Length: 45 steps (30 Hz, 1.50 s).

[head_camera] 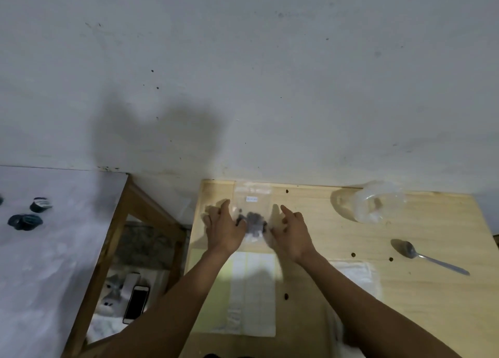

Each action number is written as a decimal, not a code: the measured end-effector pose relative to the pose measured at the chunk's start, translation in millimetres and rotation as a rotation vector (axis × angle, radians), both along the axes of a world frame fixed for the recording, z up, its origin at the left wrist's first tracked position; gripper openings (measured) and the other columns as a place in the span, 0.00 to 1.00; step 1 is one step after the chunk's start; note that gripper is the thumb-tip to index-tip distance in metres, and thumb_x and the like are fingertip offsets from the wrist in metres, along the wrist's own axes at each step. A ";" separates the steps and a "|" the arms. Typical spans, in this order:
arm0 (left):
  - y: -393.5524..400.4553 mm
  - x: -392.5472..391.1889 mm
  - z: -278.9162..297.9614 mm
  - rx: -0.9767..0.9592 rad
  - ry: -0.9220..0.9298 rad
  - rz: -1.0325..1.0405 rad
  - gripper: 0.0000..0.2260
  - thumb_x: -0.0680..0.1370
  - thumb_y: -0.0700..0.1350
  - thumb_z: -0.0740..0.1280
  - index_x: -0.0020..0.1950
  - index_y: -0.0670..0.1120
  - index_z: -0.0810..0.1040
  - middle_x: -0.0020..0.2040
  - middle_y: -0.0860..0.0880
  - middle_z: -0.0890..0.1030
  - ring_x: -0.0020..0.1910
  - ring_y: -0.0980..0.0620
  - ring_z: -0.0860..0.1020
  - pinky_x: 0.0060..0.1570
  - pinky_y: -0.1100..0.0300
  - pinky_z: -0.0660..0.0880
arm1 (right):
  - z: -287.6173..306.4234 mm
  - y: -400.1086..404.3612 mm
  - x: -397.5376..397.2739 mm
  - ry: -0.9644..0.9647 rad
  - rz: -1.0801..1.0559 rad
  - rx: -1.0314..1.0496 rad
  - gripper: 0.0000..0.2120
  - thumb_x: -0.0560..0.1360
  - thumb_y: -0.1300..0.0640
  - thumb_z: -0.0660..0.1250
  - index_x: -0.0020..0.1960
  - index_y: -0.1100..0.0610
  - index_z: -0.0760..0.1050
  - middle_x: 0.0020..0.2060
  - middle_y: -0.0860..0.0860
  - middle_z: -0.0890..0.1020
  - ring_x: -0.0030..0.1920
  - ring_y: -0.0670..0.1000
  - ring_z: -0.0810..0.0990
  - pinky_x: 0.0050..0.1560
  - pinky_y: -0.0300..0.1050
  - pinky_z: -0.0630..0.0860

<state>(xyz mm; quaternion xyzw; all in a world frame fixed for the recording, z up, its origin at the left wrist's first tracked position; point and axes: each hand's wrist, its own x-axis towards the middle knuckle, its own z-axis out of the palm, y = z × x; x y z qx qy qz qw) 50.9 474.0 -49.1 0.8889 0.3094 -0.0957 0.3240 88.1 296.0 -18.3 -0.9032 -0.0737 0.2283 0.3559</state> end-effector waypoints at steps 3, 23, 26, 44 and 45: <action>-27.5 -12.9 25.6 -0.115 -0.216 -0.048 0.18 0.76 0.43 0.68 0.66 0.48 0.71 0.58 0.48 0.72 0.59 0.46 0.71 0.57 0.56 0.68 | 13.6 -42.8 -5.5 -0.047 -0.090 0.000 0.26 0.77 0.56 0.68 0.73 0.56 0.67 0.56 0.55 0.75 0.45 0.50 0.77 0.50 0.38 0.71; -207.8 -79.2 46.2 -0.653 0.333 -0.282 0.25 0.78 0.44 0.64 0.75 0.44 0.62 0.59 0.48 0.76 0.57 0.47 0.76 0.57 0.51 0.77 | 5.3 -197.7 -116.7 0.145 -0.332 -0.420 0.22 0.78 0.49 0.62 0.69 0.56 0.67 0.62 0.59 0.70 0.64 0.61 0.69 0.63 0.52 0.69; -207.3 -80.4 48.0 -0.662 0.245 -0.205 0.22 0.78 0.43 0.63 0.72 0.47 0.64 0.55 0.49 0.76 0.50 0.51 0.78 0.46 0.59 0.77 | 6.6 -195.9 -118.9 0.053 -0.381 -0.351 0.20 0.78 0.49 0.63 0.67 0.56 0.69 0.60 0.57 0.73 0.62 0.60 0.72 0.61 0.52 0.69; -27.2 -118.3 88.6 -0.582 -0.444 0.297 0.08 0.81 0.47 0.64 0.43 0.49 0.79 0.42 0.44 0.85 0.43 0.41 0.83 0.39 0.46 0.78 | 23.7 -45.0 -105.1 0.173 -0.099 0.335 0.08 0.82 0.56 0.62 0.51 0.57 0.78 0.41 0.52 0.80 0.40 0.52 0.78 0.35 0.33 0.71; -15.4 -126.0 90.0 -0.583 -0.469 0.348 0.08 0.81 0.46 0.64 0.44 0.49 0.79 0.42 0.43 0.84 0.42 0.41 0.83 0.38 0.48 0.77 | 17.7 -36.2 -110.7 0.135 0.001 0.277 0.07 0.81 0.57 0.63 0.52 0.58 0.79 0.42 0.53 0.80 0.41 0.52 0.78 0.35 0.33 0.70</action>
